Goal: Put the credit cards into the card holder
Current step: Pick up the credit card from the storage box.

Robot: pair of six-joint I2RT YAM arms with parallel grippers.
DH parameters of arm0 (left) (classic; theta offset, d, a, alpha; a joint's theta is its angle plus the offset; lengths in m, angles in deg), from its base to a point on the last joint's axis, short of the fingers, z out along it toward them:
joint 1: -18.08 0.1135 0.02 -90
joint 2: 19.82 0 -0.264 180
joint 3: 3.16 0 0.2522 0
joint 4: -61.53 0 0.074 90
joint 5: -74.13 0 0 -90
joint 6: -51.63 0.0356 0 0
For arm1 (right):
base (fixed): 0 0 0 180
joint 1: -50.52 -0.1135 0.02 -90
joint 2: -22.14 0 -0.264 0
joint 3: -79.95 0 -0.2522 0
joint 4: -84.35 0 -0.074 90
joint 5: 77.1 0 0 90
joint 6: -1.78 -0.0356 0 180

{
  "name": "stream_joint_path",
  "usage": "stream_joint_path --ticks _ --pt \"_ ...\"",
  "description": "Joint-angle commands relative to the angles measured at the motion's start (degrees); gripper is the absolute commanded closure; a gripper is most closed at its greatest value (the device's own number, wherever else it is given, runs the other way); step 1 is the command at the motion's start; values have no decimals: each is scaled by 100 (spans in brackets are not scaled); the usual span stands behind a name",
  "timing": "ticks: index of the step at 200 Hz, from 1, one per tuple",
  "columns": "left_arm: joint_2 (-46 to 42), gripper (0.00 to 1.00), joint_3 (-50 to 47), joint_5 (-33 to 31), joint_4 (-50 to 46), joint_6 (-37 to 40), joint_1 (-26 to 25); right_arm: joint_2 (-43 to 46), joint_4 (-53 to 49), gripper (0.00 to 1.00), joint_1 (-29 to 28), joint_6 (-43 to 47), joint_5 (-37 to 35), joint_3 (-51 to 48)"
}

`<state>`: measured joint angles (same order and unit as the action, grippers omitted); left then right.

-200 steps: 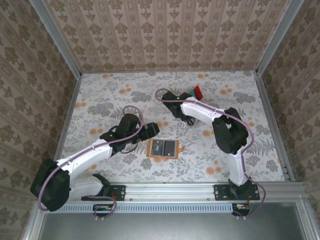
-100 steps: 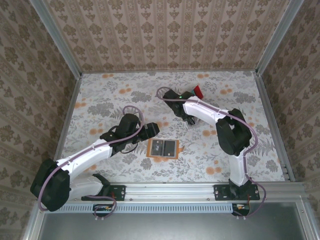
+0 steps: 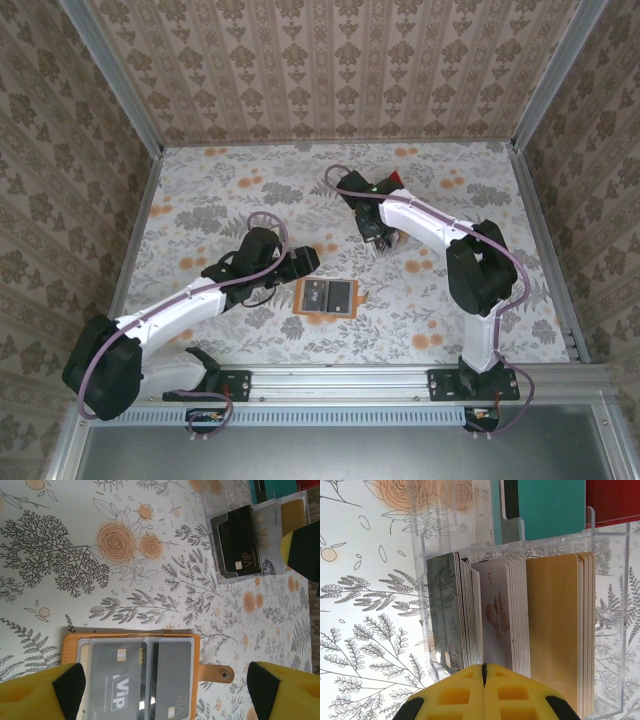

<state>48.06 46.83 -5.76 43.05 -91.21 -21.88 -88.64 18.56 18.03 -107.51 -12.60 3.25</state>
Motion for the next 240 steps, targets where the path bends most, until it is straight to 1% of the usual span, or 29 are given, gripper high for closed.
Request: stream_joint_path --ticks 1,65,111,177,191,212,240 --pt "25 13 -62 84 -4 -33 50 -10 4 94 57 -156 433 -85" --pt "63 13 -46 71 -7 -22 55 -109 70 87 160 -203 668 -59" --pt "94 13 -45 79 3 -25 53 -146 114 85 221 -211 815 -75" --pt "103 13 -32 88 13 -33 55 -172 214 86 276 -233 874 -122" --pt "107 13 -24 95 6 -23 52 -173 168 88 295 -219 833 -82" --pt "103 13 -10 102 -5 -14 57 -13 154 90 299 -181 758 -94" --pt "111 13 -2 109 -5 -16 51 310 97 91 343 -143 762 -119"
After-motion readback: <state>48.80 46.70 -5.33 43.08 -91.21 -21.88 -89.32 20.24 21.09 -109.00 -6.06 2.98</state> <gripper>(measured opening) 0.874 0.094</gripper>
